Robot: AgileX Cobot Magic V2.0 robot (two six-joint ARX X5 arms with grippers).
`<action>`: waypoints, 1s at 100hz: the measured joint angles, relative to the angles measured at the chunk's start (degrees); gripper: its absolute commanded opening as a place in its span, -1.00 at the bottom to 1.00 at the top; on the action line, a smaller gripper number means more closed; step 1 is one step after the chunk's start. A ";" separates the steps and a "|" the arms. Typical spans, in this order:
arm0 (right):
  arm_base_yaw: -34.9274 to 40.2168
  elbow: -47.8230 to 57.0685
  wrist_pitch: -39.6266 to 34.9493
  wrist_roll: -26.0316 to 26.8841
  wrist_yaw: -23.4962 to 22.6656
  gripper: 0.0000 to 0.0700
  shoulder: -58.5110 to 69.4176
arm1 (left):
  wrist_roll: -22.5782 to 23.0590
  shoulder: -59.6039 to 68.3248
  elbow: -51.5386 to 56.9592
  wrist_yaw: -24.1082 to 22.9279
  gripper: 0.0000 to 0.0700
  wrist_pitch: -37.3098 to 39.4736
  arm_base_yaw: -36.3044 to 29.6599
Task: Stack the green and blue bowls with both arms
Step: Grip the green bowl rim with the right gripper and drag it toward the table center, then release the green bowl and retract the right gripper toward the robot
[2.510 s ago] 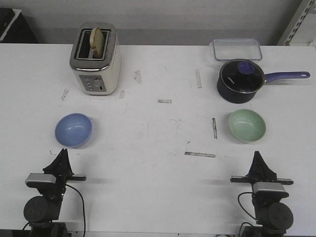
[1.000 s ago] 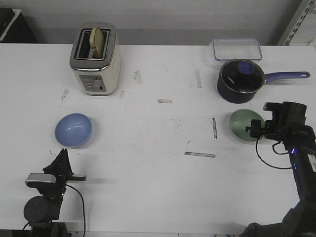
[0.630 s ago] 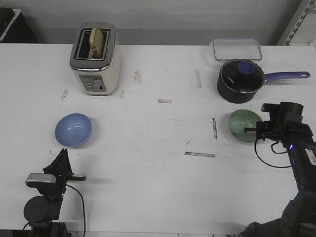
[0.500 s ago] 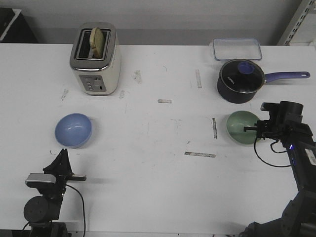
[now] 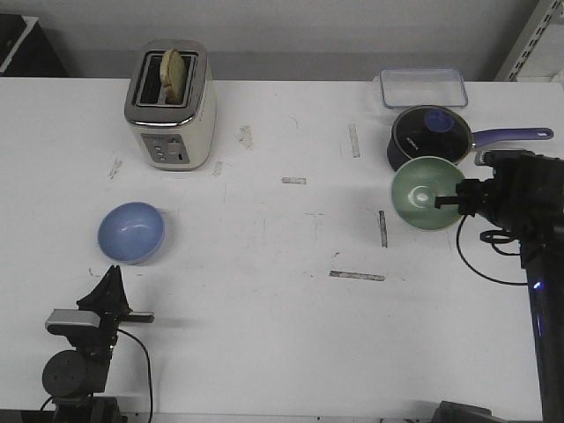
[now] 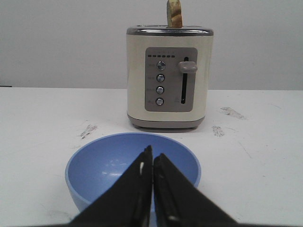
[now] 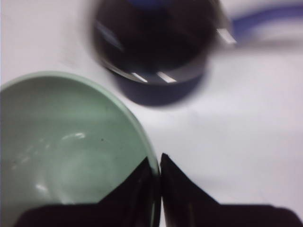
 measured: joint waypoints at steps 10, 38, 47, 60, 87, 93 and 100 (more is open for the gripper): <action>6.47 0.02 -3.06 1.49 -0.68 -1.00 -1.46 | 0.00 0.00 0.00 0.00 -0.99 0.00 0.00; 31.15 -2.71 -5.44 2.73 -0.07 -1.00 2.10 | 0.00 -0.02 0.00 0.00 -0.99 -1.92 0.00; 37.29 -3.61 -4.46 2.97 2.47 -1.00 4.68 | 0.00 -0.02 0.00 0.00 -0.99 -2.16 0.00; 42.99 -5.75 -1.14 3.52 4.83 -1.00 8.66 | 0.02 -0.02 0.00 0.00 -0.99 -2.16 0.00; 47.10 -6.73 3.43 3.96 5.29 -1.00 15.08 | 0.00 -0.02 0.00 0.00 -0.99 -2.19 0.00; 47.10 -6.73 3.93 3.98 5.29 -1.00 16.31 | 0.00 -0.02 0.00 0.00 -0.99 -2.19 0.00; 47.08 -6.73 4.55 4.00 5.33 -1.00 17.92 | 0.00 0.00 0.00 0.00 -0.99 -2.19 0.00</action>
